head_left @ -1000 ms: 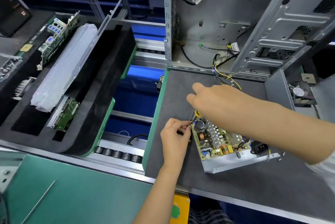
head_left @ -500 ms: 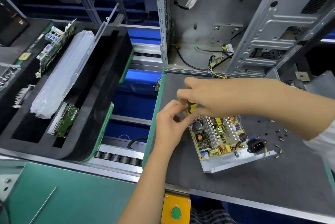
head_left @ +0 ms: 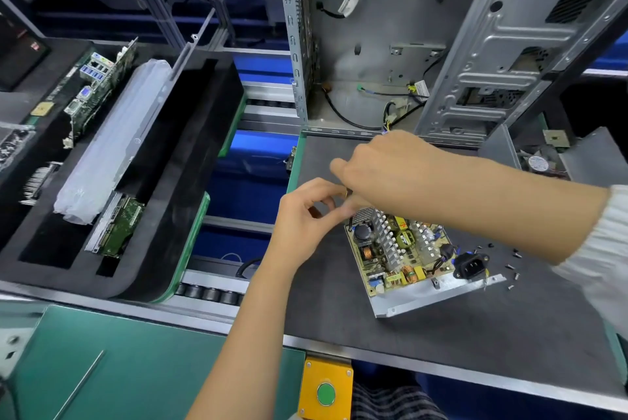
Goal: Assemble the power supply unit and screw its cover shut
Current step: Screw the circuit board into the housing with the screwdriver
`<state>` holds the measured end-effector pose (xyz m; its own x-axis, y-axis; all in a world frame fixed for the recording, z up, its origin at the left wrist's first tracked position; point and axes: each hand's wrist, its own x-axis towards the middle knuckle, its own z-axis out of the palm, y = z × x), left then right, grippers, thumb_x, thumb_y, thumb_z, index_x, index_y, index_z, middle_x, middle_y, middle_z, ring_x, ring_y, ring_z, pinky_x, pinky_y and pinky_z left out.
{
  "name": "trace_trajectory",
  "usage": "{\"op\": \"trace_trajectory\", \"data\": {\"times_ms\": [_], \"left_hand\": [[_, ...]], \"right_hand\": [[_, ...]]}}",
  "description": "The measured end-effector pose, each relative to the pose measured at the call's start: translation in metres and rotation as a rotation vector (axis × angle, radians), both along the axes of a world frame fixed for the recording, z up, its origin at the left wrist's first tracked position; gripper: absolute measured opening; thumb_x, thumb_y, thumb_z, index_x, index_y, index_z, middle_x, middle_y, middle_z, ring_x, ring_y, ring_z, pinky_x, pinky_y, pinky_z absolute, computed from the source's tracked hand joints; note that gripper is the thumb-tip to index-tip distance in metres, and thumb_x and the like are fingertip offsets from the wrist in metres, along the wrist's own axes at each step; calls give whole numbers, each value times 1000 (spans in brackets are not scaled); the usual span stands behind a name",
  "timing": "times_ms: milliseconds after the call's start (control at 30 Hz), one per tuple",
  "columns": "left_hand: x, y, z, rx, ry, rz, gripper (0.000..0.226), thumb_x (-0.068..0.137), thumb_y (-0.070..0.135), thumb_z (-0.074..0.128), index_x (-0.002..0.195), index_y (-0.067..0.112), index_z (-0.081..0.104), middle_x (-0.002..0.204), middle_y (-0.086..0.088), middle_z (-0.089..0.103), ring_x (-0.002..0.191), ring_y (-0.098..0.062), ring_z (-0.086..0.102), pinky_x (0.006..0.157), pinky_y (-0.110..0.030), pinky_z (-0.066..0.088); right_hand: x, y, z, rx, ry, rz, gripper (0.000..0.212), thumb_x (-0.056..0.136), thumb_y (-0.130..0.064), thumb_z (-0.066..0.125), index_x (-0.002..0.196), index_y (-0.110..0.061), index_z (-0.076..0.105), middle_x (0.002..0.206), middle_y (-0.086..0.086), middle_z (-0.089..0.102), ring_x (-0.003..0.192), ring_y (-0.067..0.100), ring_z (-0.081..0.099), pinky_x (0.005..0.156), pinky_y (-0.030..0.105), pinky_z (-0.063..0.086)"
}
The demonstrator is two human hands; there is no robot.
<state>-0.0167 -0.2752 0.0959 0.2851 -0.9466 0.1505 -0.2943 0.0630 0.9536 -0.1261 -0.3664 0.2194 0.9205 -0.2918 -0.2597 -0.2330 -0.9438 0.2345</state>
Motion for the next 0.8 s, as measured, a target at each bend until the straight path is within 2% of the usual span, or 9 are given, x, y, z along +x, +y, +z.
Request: {"op": "trace_trajectory", "data": {"times_ms": [133,233,300,433,533,600,667,733,800], "left_hand": [[3,3,0,12,-25,-26,34,82,19,77,87,50,65,74,9,60,72,-4,53,68,-23,43],[-4,0,2,7,-8,-31,23,76,31,77,85,47,64,76,5,61,67,-7,52,59,-24,43],[-7,-3,3,-8,-24,10,18,70,39,75,83,36,64,80,2,63,69,-6,53,63,-18,44],[-5,-2,4,-24,-21,-57,19,75,24,77,81,38,67,76,20,62,73,4,55,70,-10,41],[0,0,2,35,-28,-90,21,80,12,77,91,29,71,74,24,62,68,7,53,68,-8,40],[1,-1,3,87,-15,-79,18,81,12,77,92,25,71,72,17,64,62,5,50,62,-13,40],[3,2,4,64,-15,-72,28,81,10,77,95,32,68,79,12,65,65,-1,50,57,-23,42],[10,7,0,7,-7,-19,35,81,4,75,100,32,66,85,20,64,70,-4,52,55,-20,41],[17,14,-11,14,4,87,24,82,1,73,97,19,70,87,15,64,70,-7,53,57,-21,43]], "right_hand": [[-3,1,1,65,70,42,31,85,-6,55,111,-18,44,79,-1,25,50,11,23,42,27,13],[3,4,1,-11,63,22,13,93,-17,52,105,-15,53,66,-4,23,60,19,43,42,27,15],[4,6,-1,-89,44,22,14,97,-26,46,95,-16,55,64,-4,33,75,25,56,42,26,15],[0,9,-2,-173,30,9,41,97,-25,44,61,-15,30,62,-2,38,65,21,42,45,24,14],[-6,8,2,-56,69,-4,13,89,-17,55,88,-14,43,74,2,26,69,24,51,42,27,15],[-6,8,1,14,81,7,29,86,-9,56,110,-15,41,81,1,24,60,20,39,42,27,15],[-5,8,1,5,92,3,23,91,-14,53,113,-15,47,73,1,25,65,21,47,43,26,16],[-6,11,-1,-43,84,4,13,97,-25,49,105,-16,53,71,-2,36,85,27,61,47,25,25],[-10,14,-3,-60,49,-9,31,100,-37,41,79,-15,50,76,0,44,87,29,62,54,29,30]]}}
